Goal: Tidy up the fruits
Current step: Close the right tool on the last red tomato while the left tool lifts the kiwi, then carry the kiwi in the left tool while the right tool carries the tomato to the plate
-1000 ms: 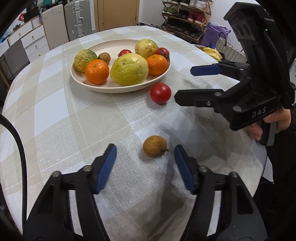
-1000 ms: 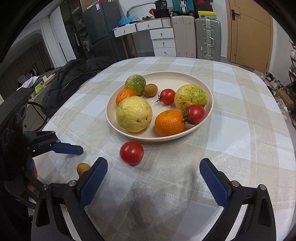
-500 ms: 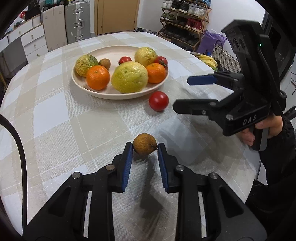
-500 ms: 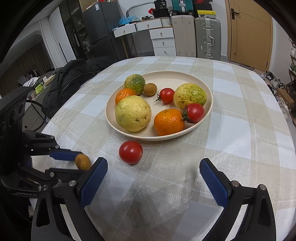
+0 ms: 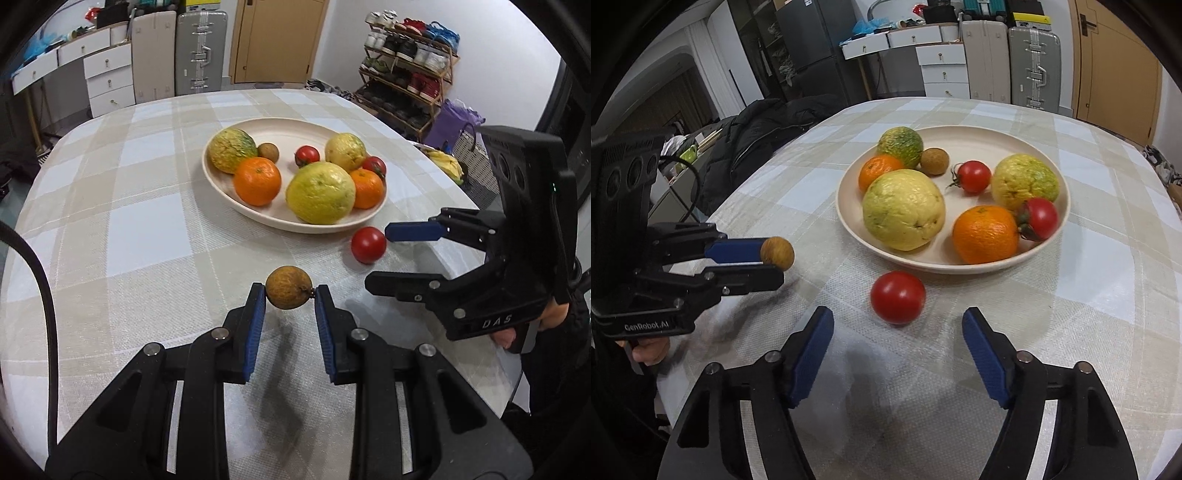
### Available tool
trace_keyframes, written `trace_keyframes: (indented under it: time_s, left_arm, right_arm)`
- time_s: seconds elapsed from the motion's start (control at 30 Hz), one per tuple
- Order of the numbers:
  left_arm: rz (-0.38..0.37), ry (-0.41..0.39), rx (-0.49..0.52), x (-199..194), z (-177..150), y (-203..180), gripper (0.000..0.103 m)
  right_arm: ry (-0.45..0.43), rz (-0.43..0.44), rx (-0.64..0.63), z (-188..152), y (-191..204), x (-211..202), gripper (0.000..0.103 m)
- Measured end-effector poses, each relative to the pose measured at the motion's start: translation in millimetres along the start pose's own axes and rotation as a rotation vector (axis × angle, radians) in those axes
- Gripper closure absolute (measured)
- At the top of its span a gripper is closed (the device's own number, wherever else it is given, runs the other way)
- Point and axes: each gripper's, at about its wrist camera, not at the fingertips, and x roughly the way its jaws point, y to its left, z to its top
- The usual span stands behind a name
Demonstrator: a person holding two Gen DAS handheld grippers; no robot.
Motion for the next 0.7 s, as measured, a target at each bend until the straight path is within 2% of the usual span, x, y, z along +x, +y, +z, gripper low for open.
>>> trace_keyframes:
  time_s: [0.07, 0.23, 0.33, 0.7]
  left_arm:
    - [0.004, -0.004, -0.011, -1, 1, 3, 0.078]
    - [0.014, -0.020, -0.031, -3, 1, 6, 0.078]
    - [0.019, -0.021, -0.037, -2, 1, 7, 0.078]
    - [0.035, -0.067, -0.057, -7, 2, 8, 0.078]
  right_arm:
    - [-0.002, 0.002, 0.003, 3, 2, 2, 0.043]
    - [-0.005, -0.005, -0.013, 4, 6, 5, 0.056]
    - [-0.008, -0.018, -0.009, 4, 5, 5, 0.070]
    - [-0.063, -0.004, -0.007, 4, 1, -13, 0.072]
